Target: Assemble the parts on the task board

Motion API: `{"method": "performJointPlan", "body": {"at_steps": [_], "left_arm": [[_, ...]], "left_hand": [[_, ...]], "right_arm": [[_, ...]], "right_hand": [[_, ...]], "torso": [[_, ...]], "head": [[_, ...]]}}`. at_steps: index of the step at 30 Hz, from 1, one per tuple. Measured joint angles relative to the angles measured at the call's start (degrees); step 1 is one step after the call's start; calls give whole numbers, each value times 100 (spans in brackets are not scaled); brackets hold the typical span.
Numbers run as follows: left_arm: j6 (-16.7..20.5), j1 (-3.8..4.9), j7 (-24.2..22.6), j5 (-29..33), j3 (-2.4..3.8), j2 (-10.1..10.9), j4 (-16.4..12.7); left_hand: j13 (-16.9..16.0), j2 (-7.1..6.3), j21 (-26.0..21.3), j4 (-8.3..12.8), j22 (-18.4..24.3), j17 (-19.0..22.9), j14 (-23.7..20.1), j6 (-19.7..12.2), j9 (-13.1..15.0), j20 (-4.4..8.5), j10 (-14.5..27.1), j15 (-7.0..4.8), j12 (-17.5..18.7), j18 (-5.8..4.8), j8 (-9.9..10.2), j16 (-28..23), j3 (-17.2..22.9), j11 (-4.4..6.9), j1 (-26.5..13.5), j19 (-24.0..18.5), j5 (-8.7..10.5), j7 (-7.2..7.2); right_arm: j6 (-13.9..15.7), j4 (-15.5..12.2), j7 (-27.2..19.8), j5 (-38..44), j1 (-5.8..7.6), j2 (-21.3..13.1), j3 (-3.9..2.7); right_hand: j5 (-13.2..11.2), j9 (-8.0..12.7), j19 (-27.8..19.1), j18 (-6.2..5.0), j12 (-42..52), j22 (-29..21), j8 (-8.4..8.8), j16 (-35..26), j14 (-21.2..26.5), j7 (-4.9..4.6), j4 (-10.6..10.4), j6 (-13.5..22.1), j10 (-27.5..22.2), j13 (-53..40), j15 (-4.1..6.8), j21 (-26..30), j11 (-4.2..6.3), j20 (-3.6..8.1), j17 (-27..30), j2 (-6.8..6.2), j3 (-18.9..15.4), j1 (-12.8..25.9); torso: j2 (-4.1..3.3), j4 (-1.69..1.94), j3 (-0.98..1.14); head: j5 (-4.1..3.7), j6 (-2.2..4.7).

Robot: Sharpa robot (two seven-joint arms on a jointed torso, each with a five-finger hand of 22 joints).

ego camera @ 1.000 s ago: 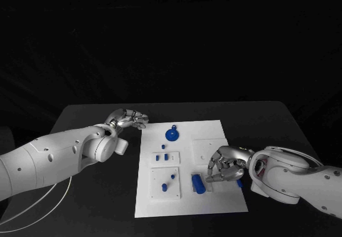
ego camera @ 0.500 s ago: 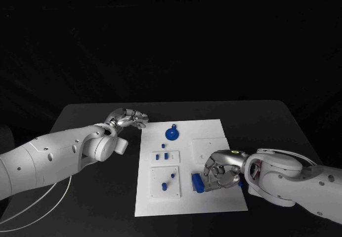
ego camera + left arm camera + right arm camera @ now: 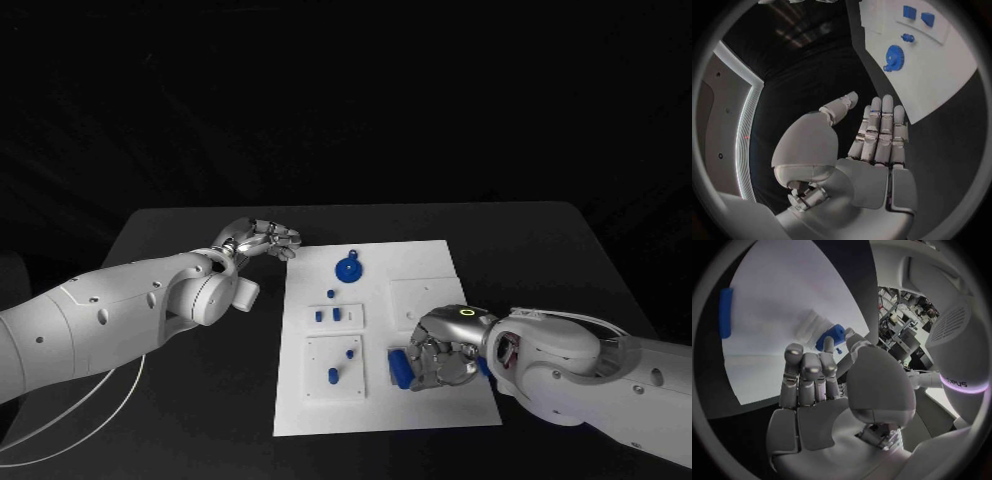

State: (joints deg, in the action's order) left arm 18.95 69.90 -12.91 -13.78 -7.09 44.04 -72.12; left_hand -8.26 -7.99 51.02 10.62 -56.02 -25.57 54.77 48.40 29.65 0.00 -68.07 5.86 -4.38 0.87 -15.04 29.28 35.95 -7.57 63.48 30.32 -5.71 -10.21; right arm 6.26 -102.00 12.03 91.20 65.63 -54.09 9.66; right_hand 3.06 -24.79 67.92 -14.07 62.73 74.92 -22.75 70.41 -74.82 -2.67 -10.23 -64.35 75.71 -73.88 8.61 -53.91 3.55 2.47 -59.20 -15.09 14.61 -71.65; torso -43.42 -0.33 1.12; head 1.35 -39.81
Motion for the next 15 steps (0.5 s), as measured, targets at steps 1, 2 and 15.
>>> {"method": "performJointPlan", "body": {"at_steps": [1, 2, 15], "left_arm": [[0, 0, 0, 0, -1, 1, 2], [0, 0, 0, 0, -2, 1, 2], [-1, -2, 4, 0, -7, 2, 3]], "left_hand": [[0, 0, 0, 0, 0, 0, 0, 0, 0, 0, 0, 0, 0, 0, 0, 0, 0, 0, 0, 0, 0, 0], [0, 0, 0, 0, 0, 0, 0, 0, 0, 0, 0, 0, 0, 0, 0, 0, 0, 0, 0, 0, 0, 0], [-1, 0, 0, 0, -4, -8, 0, 0, 0, 0, 0, 0, 0, 0, 0, -22, 0, 0, 0, 0, 0, 0]], "right_arm": [[20, 0, 20, 41, -1, 6, 0], [39, 0, 40, 78, -2, 12, 0], [184, -7, 115, 348, -44, 139, -2]], "right_hand": [[0, -3, 16, 0, 26, 0, 0, 0, 0, 4, -31, -5, 8, -12, 0, 0, -5, 1, -5, 0, 30, 0], [0, -7, 16, 1, 52, 0, -1, 0, -2, 17, -70, -23, 27, -23, 2, 0, 14, 1, -6, 0, 41, 0], [0, -27, 57, -7, 266, -1, -32, 1, -21, 38, -549, -129, 181, -109, 19, -1, 44, 1, -6, 106, 585, -168]], "torso": [[0, 0, 0], [0, -1, 0], [0, -2, -2]], "head": [[1, -1], [2, -3], [-10, -4]]}}
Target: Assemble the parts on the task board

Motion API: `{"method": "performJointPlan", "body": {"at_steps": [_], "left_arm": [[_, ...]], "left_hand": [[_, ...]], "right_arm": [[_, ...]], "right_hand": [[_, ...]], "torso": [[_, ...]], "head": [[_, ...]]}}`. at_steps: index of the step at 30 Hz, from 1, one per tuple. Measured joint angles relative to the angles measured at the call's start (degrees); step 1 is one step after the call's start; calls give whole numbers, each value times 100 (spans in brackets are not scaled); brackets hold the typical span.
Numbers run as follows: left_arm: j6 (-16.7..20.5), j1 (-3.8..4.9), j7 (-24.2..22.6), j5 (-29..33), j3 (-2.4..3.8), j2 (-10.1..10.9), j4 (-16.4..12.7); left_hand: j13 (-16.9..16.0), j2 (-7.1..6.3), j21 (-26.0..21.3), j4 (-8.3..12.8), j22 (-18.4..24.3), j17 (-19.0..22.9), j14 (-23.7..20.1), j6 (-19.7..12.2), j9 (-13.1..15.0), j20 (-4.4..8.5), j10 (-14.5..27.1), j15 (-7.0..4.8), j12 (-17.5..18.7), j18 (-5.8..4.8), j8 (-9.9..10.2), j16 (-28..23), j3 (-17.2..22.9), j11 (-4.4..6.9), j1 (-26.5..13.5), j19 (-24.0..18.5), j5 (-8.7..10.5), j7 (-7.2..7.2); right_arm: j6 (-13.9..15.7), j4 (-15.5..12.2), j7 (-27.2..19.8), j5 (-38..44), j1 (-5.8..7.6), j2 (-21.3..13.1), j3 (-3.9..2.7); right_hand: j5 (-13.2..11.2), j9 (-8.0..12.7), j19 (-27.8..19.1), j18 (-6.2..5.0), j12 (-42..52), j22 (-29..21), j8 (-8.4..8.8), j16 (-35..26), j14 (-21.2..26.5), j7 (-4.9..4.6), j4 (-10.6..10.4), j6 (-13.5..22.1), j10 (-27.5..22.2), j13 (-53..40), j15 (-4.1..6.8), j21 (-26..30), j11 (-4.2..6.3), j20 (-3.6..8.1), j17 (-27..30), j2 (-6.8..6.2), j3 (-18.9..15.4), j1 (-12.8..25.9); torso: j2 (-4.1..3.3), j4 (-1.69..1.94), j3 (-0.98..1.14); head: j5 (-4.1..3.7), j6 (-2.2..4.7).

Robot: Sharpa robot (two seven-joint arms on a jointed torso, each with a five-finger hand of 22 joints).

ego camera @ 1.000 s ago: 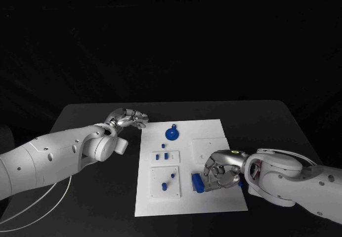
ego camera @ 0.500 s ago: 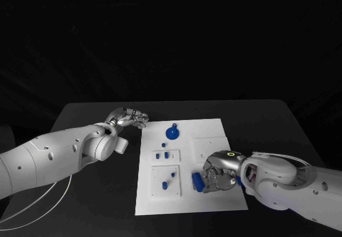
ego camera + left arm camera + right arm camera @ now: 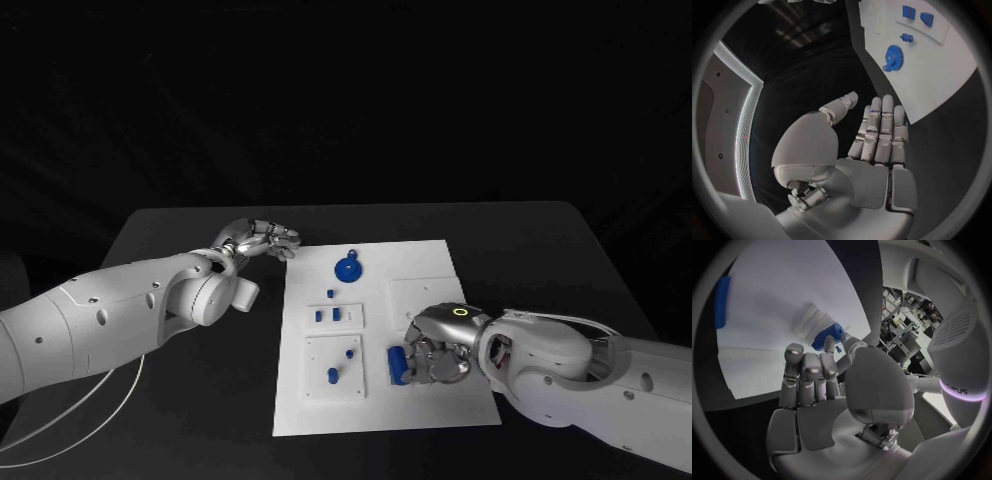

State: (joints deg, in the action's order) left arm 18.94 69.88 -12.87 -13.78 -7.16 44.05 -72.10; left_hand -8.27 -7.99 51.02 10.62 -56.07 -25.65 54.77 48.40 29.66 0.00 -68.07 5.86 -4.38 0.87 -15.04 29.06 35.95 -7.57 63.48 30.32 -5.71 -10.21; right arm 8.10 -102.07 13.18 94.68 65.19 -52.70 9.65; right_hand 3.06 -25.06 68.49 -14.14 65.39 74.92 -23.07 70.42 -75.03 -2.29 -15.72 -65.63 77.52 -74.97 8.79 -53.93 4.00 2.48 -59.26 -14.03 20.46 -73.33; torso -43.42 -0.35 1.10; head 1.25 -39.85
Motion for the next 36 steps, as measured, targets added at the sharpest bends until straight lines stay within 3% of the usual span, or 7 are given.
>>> {"method": "performJointPlan", "body": {"at_steps": [9, 24, 36], "left_arm": [[0, -1, 4, 0, -1, 0, 4], [0, -1, 10, 0, -3, 6, 4], [0, -2, 12, -1, -4, 12, 3]], "left_hand": [[-1, 0, 0, 0, 1, -4, 0, 0, -5, 0, 0, 0, 0, 0, 0, 0, 0, 0, 0, 0, 0, 0], [-1, 0, 0, 0, -4, -15, 0, 0, -4, 0, 0, 0, 0, 0, 0, 0, 0, 0, 0, 0, 0, 0], [4, 0, 0, 0, -9, -21, 0, 0, -4, 0, 0, 0, 0, 0, -23, 0, 0, 0, 0, 0, 0, 0]], "right_arm": [[49, -5, 40, 134, -7, 49, 0], [17, 70, 77, 189, -30, 151, 0], [-67, 87, 149, 419, -85, 188, 6]], "right_hand": [[0, -12, 0, -21, 72, 0, 0, 0, 0, 19, -31, -20, 41, 0, -1, -32, 1, 0, 1, -75, 472, -75], [0, -11, -1, -41, 72, -1, 0, 1, -1, 22, -9, -19, 40, 1, -3, -32, 1, -2, 1, -122, 494, -74], [0, -11, -2, -37, 72, -1, 0, 1, -8, 31, 181, -25, 39, 2, -12, -55, 0, -2, 2, -189, 431, -142]], "torso": [[1, 0, -2], [1, 3, -2], [1, 2, -2]], "head": [[-24, 11], [-10, -3], [3, -25]]}}
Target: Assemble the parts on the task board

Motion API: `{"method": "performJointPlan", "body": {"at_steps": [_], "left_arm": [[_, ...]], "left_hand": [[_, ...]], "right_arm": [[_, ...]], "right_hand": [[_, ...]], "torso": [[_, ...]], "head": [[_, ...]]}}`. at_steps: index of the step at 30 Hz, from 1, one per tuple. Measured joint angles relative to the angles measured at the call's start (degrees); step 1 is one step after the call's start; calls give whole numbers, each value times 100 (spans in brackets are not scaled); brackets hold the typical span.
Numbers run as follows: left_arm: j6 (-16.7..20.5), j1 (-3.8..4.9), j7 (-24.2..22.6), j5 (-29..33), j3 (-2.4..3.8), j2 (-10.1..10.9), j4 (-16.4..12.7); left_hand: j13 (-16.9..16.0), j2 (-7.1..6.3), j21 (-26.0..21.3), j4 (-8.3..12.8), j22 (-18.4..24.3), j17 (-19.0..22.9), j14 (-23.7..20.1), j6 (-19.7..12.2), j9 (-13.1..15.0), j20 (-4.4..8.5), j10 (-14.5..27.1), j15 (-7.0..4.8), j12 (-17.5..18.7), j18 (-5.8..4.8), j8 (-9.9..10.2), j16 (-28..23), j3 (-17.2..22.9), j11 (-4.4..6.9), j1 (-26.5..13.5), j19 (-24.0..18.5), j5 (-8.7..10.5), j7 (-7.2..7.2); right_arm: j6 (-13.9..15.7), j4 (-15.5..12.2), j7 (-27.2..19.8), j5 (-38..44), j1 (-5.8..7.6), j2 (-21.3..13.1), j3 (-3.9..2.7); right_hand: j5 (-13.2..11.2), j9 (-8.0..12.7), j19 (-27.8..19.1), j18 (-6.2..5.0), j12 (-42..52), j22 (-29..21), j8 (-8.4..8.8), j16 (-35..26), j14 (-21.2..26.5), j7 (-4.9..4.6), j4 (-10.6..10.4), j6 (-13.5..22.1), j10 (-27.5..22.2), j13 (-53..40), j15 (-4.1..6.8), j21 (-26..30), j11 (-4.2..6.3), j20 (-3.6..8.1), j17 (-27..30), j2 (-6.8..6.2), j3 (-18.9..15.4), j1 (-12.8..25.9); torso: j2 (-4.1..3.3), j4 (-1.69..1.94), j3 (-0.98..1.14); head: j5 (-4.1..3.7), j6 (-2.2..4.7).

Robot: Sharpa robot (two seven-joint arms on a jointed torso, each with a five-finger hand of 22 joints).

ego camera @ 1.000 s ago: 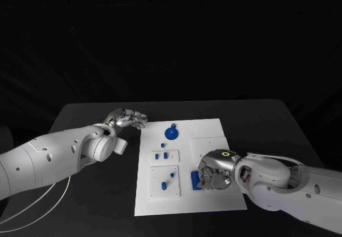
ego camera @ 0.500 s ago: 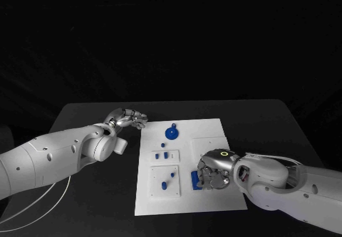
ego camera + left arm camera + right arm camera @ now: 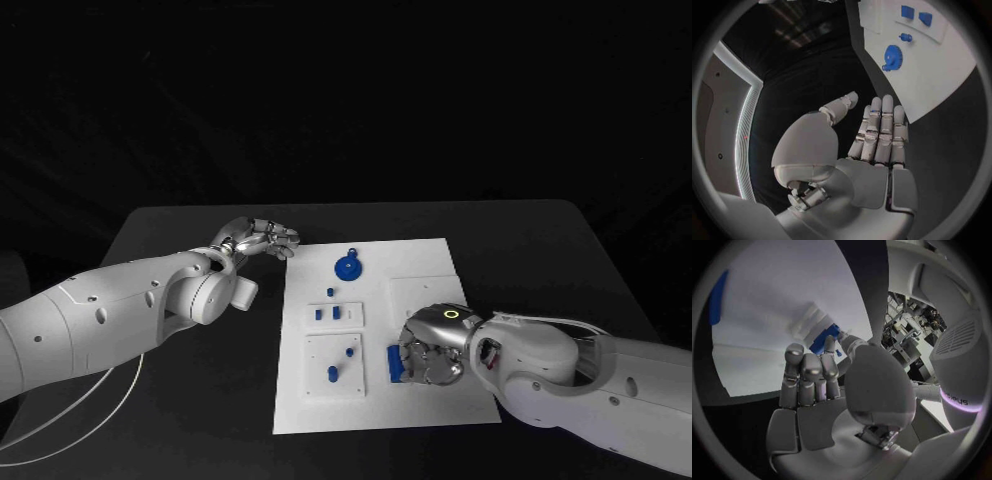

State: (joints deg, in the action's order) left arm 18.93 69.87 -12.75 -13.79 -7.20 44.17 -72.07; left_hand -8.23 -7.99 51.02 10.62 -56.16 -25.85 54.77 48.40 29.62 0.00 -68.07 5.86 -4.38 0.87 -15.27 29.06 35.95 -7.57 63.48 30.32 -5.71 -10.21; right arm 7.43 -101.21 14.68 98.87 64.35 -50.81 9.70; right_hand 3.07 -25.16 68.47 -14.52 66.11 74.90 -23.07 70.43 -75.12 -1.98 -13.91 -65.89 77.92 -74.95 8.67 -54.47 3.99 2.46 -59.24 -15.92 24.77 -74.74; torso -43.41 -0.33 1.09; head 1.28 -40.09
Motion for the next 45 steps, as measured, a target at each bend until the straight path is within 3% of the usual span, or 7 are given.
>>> {"method": "performJointPlan", "body": {"at_steps": [11, 16, 19, 28, 36, 39, 45], "left_arm": [[0, -1, 1, 0, 0, 0, 2], [0, -1, 1, 0, 0, 0, 5], [0, -1, 1, 0, -1, 0, 8], [2, -2, -8, 1, -1, -9, 18], [1, -11, -17, 5, -2, -26, 25], [1, -19, -21, 8, -4, -27, 30], [0, -28, -27, 11, -6, -43, 37]], "left_hand": [[0, 0, 0, 0, 1, -11, 0, 0, -2, 0, 0, 0, 0, 0, 0, -22, 0, 0, 0, 0, 0, 0], [-1, 0, 0, 0, -4, -10, 0, 0, -5, 0, 0, 0, 0, 0, 0, -22, 0, 0, 0, 0, 0, 0], [-1, 0, 0, 0, -4, -10, 0, 0, -5, 0, 0, 0, 0, 0, 0, -22, 0, 0, 0, 0, 0, 0], [6, -19, 0, -79, -17, -65, 42, 0, -11, 0, 0, -2, 0, 0, 0, -52, -79, 0, -80, 0, 0, 0], [6, -18, -24, -98, -33, -105, 42, 0, -14, 0, 0, -2, 0, 0, 0, -86, -162, 0, -129, 0, 73, 0], [12, -63, -24, -120, -35, -141, 42, 0, -20, 0, 0, -2, 0, 0, -21, -111, -216, 0, -184, 0, 220, 0], [12, -106, -45, -126, -40, -173, 42, -16, -24, 0, 0, -2, 0, 0, -21, -134, -316, 0, -227, 0, 221, 16]], "right_arm": [[76, 0, 30, 21, -7, -29, 0], [385, -35, 4, -611, -8, -165, 1], [635, -91, -48, -1119, -3, -274, -15], [1014, -41, -174, -2349, 289, -554, -122], [805, 395, -121, -2797, 581, -833, -261], [604, 335, -34, -2841, 605, -914, -264], [35, 427, 423, -2838, 632, -1062, -268]], "right_hand": [[0, 3, 0, 10, -156, 4, 0, 0, 3, -3, 41, 8, -23, 5, -4, 0, -23, 0, 1, -44, -8, 70], [0, 39, -1, 31, -539, 4, 134, -17, 8, -120, 21, 254, -270, 209, -8, 1, -104, -1, 13, -87, -28, 204], [0, 57, -2, 38, -539, 3, 248, -36, 8, -115, -2, 391, -321, 223, -9, 2, -153, -1, 13, -90, -146, 303], [160, 58, -2, 44, -539, 3, 350, -37, 3, -122, -95, 562, -358, 239, -63, 35, -217, -1, 13, -74, -302, 423], [257, 31, -2, 41, -538, 3, 350, -59, 21, -128, -136, 572, -389, 251, -81, 57, -247, -2, 8, -51, -342, 446], [318, 16, 0, 41, -565, 2, 350, -60, 22, -122, -162, 620, -393, 258, -82, 57, -250, 1, -4, -51, -368, 446], [317, -10, 10, 41, -589, 2, 350, -60, 22, -133, -190, 631, -421, 274, -82, 57, -277, 10, -6, -51, -397, 446]], "torso": [[0, -3, 3], [0, -1, 3], [0, -1, 3], [5, -3, 1], [9, -5, -2], [9, -4, 0], [10, -4, 6]], "head": [[1, -1], [1, 2], [1, 8], [-32, 57], [-99, 112], [-148, 133], [-222, 151]]}}
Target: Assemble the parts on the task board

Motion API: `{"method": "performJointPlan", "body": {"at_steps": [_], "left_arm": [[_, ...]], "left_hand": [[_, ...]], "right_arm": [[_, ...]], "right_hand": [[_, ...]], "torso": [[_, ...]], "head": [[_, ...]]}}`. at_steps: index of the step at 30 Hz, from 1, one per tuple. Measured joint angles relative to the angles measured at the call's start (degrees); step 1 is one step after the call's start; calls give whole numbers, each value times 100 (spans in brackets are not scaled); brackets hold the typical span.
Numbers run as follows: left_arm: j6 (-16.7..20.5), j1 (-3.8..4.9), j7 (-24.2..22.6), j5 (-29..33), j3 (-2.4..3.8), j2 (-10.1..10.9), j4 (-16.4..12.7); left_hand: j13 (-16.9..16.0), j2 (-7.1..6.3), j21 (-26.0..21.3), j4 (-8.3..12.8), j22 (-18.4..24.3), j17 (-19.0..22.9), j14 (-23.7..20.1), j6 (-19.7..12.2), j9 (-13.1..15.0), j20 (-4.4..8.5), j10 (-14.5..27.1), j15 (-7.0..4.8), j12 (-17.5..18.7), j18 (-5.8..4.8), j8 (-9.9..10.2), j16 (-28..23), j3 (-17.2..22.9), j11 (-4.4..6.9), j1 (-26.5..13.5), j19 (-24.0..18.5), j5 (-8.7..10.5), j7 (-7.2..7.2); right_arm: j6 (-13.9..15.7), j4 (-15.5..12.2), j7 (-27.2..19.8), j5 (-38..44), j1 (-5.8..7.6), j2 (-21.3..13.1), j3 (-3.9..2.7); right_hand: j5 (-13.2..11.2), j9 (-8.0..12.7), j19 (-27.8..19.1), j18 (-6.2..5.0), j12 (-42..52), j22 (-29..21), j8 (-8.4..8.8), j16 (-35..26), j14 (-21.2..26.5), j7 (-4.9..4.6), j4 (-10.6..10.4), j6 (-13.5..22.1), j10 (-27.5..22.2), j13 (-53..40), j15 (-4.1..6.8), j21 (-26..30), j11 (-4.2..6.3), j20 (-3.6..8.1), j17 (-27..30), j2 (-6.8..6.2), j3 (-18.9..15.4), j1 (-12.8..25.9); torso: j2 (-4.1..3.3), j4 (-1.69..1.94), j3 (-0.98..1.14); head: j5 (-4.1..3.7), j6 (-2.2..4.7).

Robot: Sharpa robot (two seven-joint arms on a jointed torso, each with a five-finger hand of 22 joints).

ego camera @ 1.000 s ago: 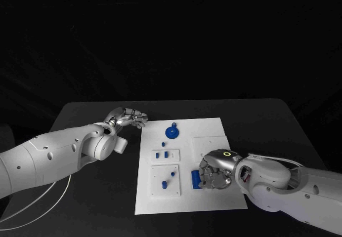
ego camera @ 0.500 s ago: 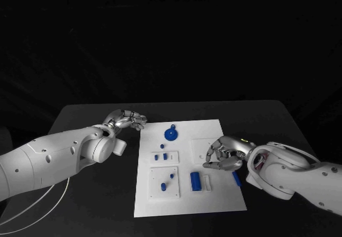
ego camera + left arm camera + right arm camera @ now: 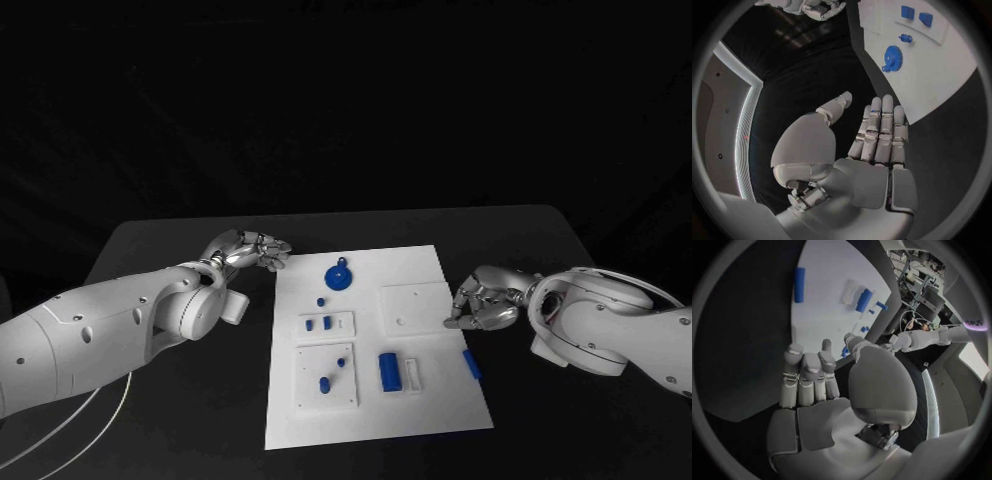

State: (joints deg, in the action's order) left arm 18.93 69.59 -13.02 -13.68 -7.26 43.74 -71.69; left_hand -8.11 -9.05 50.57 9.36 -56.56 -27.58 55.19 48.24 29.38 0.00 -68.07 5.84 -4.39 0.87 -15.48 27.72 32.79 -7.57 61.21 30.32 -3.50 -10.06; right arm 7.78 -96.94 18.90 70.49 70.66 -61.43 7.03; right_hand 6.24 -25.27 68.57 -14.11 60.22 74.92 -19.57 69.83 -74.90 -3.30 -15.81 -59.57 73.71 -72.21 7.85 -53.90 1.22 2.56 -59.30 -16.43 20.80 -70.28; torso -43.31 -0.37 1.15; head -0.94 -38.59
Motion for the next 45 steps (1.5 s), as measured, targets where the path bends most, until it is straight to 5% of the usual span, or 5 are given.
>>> {"method": "performJointPlan", "body": {"at_steps": [7, 15, 24, 31, 45], "left_arm": [[-8, -19, -21, 2, -2, -20, 15], [-20, -28, -125, 6, -2, -41, 27], [-15, -34, -200, 20, -1, -45, 31], [-14, -34, -218, 28, -1, -33, 31], [-14, -35, -222, 35, -1, -25, 29]], "left_hand": [[6, -31, -28, 45, -8, -65, 0, -5, -8, 0, 12, 0, 0, 51, 0, -58, -294, 12, -155, 0, 0, 5], [20, -181, -104, -45, 1, -150, 21, -5, -29, 0, 15, -21, 0, 89, -23, -144, -756, 15, -699, 0, 0, 5], [20, -158, -104, -46, 1, -167, 21, -5, -39, 0, 15, -21, 0, 88, -23, -173, -757, 15, -733, 0, 0, 4], [19, -136, -133, -30, 1, -175, 21, -5, -41, 0, 15, -21, 0, 88, -23, -173, -773, 15, -754, 0, 0, 5], [21, -135, -132, -30, 1, -186, 41, -5, -46, 0, 15, -1, 0, 86, -23, -173, -773, 15, -754, 0, 0, 5]], "right_arm": [[-886, 63, 717, 119, -1, -108, 6], [-1371, -69, 1161, 308, -1, -223, 71], [-1430, -120, 1281, 500, -33, -160, 177], [-1358, -104, 1287, 608, -254, 21, 197], [-1203, 8, 1282, 868, -411, 208, 186]], "right_hand": [[-272, -66, 0, 0, 73, 0, 0, 0, -20, -7, -78, 7, 0, -22, -20, 0, 0, 0, -25, 111, 78, 26], [-296, -123, 20, -1, 148, -1, 0, 0, -20, -10, -96, 10, 0, -38, -21, 38, 1, -20, -57, 12, 542, 1226], [-296, -146, 20, -1, 148, -1, 0, 0, -20, -17, -77, 17, -1, -37, -21, 44, 1, -21, -66, 0, 571, 1237], [-296, -173, 8, -1, 170, -1, 0, 0, -19, -18, -56, 18, -1, -37, -21, 44, 2, -9, -75, -20, 592, 1103], [-319, -289, -3, -1, 195, 3, -100, 1, -20, -18, 96, 18, 20, -30, -22, 9, 24, -1, -81, 10, 792, 576]], "torso": [[7, -13, -9], [16, -19, -17], [12, -15, -20], [1, -10, -19], [-1, -16, -7]], "head": [[-140, 42], [-235, 81], [-315, 43], [-323, 13], [-286, -41]]}}
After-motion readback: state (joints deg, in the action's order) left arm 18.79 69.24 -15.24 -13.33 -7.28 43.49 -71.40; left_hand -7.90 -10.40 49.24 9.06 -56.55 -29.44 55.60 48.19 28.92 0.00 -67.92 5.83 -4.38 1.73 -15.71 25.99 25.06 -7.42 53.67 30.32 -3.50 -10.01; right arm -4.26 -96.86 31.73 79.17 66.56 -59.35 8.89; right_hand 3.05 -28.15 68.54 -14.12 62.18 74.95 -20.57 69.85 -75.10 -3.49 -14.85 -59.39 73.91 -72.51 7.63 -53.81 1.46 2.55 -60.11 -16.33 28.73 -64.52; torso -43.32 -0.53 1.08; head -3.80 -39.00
